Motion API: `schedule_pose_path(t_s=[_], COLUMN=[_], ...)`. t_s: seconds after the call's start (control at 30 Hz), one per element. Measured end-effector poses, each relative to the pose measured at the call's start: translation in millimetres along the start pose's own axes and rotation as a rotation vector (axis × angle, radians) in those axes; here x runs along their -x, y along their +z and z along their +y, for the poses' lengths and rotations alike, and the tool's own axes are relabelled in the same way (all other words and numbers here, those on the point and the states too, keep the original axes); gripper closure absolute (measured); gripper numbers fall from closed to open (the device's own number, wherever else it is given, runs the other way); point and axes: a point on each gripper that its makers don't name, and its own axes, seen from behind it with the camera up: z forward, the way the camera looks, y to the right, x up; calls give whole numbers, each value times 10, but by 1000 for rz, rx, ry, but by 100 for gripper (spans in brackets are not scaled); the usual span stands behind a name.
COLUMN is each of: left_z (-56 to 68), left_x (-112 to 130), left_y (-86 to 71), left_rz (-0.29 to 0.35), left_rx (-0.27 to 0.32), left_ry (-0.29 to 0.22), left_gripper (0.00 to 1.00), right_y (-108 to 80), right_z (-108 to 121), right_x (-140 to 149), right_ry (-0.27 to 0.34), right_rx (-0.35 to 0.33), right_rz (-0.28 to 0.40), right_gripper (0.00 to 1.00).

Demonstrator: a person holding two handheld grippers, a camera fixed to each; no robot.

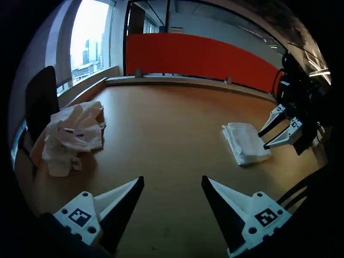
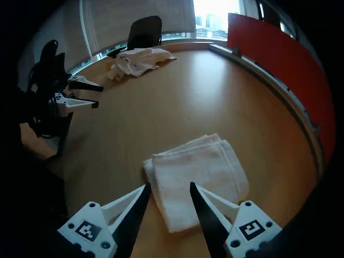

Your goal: Fold towel

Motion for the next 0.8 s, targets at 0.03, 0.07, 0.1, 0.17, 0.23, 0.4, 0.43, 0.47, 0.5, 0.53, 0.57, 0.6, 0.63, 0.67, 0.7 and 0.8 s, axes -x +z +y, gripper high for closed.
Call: schedule_pose_path(t_s=[0.03, 0.07, 0.1, 0.17, 0.23, 0.4, 0.43, 0.47, 0.5, 0.53, 0.57, 0.6, 0.63, 0.67, 0.7, 0.8], left_z=[0, 1, 0, -2, -3, -3, -1, 1, 4, 7, 11, 16, 21, 27, 31, 45], left_x=[1, 2, 2, -1, -5, -15, -14, -14, -12, -11, -9, -8, -9, -9, -9, -8], left_y=[1, 1, 2, 2, 3, 3, 3, 2, 3, 3, 3, 3, 4, 4, 4, 1], left_rz=[0, -1, -1, -1, -1, 0, 0, -1, -1, -1, -1, -1, -1, -1, -1, 0], left_rx=[0, 0, 0, 0, 1, 2, 2, 3, 3, 4, 4, 4, 5, 5, 6, 8], left_ry=[0, 1, 1, 1, 1, 6, 6, 6, 6, 6, 6, 6, 6, 7, 7, 6], left_gripper=[0, 1, 1, 1, 1, 0, 0, 0, 0, 0, 0, 0, 0, 1, 0, 0], right_y=[-7, -16, -23, -38, -49, -72, -74, -76, -76, -76, -76, -78, -80, -82, -82, -79], right_z=[6, 12, 17, 26, 31, 35, 36, 37, 39, 41, 44, 45, 45, 45, 46, 48], right_x=[36, 77, 114, 195, 270, 448, 477, 510, 538, 564, 594, 618, 642, 668, 690, 755], right_ry=[3, 7, 10, 16, 23, 42, 45, 48, 50, 51, 53, 54, 56, 57, 60, 73], right_rx=[4, 8, 12, 20, 27, 45, 49, 53, 57, 61, 65, 69, 73, 77, 81, 92], right_rz=[-5, -10, -15, -26, -35, -58, -62, -67, -72, -77, -82, -86, -90, -95, -98, -109], right_gripper=[30, 30, 30, 30, 30, 30, 30, 30, 30, 30, 30, 30, 30, 30, 30, 30])
